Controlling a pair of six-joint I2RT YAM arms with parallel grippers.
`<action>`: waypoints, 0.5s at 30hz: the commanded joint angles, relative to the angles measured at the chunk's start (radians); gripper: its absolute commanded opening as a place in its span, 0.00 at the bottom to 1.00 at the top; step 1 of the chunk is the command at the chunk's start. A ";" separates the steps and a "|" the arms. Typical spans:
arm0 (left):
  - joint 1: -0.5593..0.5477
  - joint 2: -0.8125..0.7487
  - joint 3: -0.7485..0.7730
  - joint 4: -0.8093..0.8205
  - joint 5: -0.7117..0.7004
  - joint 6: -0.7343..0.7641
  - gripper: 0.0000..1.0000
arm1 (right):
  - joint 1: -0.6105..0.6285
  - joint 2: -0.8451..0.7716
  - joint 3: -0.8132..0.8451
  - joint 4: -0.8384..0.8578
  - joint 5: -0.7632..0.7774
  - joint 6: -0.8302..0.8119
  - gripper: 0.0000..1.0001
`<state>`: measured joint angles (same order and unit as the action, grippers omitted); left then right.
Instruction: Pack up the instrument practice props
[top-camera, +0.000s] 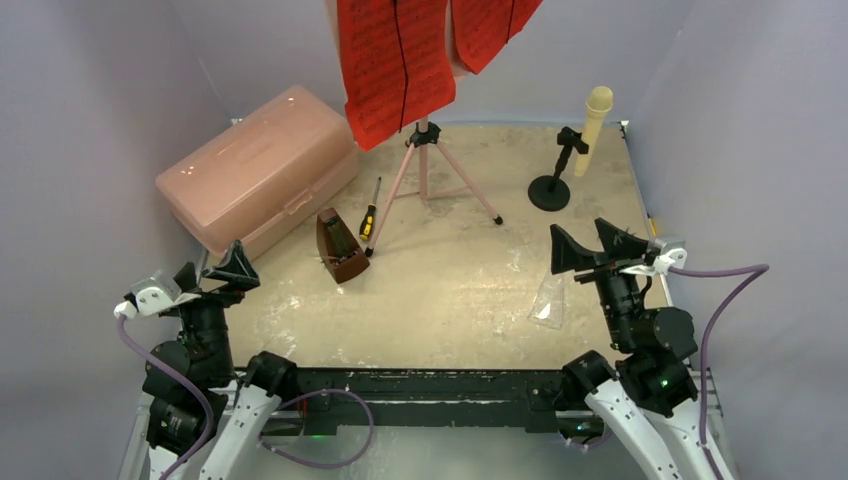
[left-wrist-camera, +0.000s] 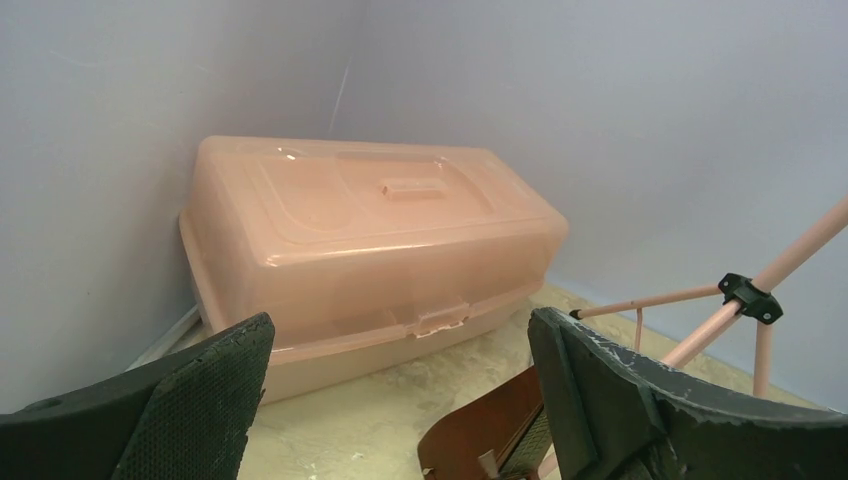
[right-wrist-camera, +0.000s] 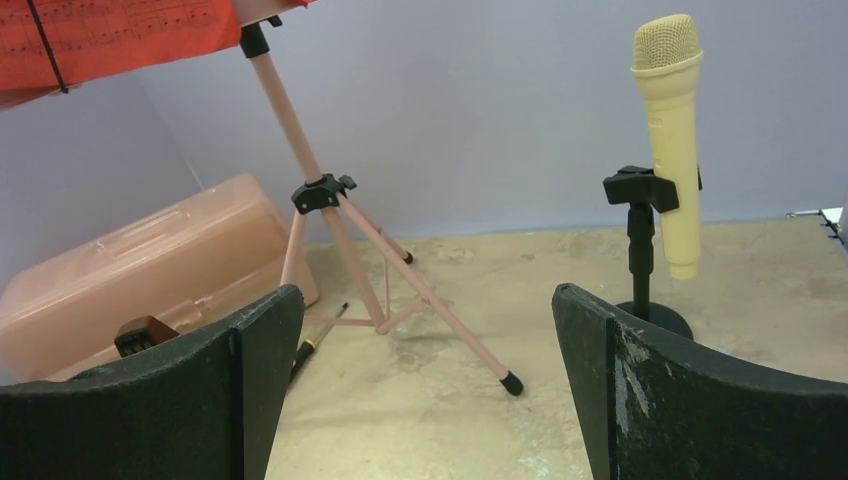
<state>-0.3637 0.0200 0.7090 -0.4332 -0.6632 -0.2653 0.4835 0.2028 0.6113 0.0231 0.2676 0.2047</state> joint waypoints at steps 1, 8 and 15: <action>0.017 -0.011 -0.006 0.034 -0.011 0.021 0.98 | 0.001 0.016 -0.020 0.071 -0.003 -0.001 0.98; 0.045 0.002 -0.014 0.053 0.056 0.030 0.99 | 0.002 0.024 -0.046 0.100 -0.014 0.005 0.98; 0.059 0.081 0.001 0.053 0.137 0.029 0.99 | 0.001 0.031 -0.088 0.144 -0.042 0.011 0.98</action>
<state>-0.3138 0.0399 0.6994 -0.4061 -0.5991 -0.2642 0.4835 0.2237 0.5468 0.0883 0.2584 0.2070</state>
